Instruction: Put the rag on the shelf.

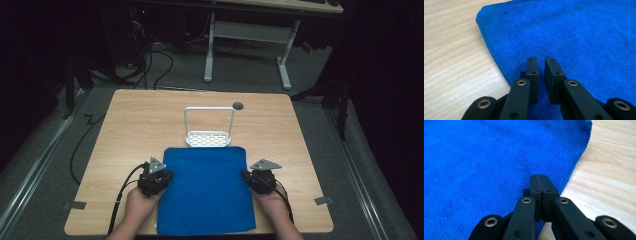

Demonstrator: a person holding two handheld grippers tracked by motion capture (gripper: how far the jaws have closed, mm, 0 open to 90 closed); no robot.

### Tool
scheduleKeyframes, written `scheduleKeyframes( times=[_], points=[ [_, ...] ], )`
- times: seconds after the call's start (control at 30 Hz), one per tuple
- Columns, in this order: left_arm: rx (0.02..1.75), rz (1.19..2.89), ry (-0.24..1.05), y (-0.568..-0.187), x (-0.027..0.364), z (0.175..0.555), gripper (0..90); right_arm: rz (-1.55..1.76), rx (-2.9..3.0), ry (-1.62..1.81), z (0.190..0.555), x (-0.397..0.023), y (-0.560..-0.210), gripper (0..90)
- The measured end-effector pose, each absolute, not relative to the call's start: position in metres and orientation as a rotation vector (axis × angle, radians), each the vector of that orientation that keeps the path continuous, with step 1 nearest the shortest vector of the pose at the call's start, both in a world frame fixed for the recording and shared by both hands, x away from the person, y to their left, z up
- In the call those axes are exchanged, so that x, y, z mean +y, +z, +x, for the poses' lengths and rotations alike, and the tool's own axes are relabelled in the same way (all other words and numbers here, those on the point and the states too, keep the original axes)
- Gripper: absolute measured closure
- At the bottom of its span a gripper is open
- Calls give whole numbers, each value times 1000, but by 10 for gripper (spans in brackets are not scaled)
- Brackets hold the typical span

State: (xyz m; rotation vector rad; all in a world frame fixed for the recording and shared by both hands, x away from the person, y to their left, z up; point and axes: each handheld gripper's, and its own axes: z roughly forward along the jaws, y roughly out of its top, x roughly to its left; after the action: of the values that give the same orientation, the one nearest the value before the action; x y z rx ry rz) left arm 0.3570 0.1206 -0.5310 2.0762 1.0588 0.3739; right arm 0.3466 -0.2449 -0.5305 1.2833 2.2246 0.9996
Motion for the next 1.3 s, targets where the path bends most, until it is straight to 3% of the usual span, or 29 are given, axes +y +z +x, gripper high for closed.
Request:
scheduleKeyframes(
  times=[0.37, 0.53, 0.7, 0.73, 0.8, 1.0, 1.17, 1.3],
  points=[
    [996, 2094, 312, -531, 126, 322, 798, 1320, 2247, 1008, 315, -252, -528, 891],
    [969, 2094, 264, -531, 128, 312, 780, 1318, 2247, 1021, 298, -255, -529, 843],
    [976, 2073, 212, -531, 130, 318, 705, 1332, 2223, 1064, 298, -254, -527, 763],
    [986, 2066, 256, -531, 132, 320, 645, 1334, 2198, 1073, 299, -255, -526, 715],
    [981, 2054, 310, -529, 135, 324, 640, 1333, 2179, 1070, 300, -258, -525, 685],
    [1062, 1974, 319, -527, 149, 338, 527, 1319, 2160, 1101, 306, -267, -524, 661],
    [1092, 1958, 356, -528, 152, 344, 497, 1266, 2180, 1077, 309, -271, -523, 635],
    [1117, 1903, 382, -528, 155, 351, 499, 1255, 2168, 1042, 310, -270, -521, 552]
  ],
)
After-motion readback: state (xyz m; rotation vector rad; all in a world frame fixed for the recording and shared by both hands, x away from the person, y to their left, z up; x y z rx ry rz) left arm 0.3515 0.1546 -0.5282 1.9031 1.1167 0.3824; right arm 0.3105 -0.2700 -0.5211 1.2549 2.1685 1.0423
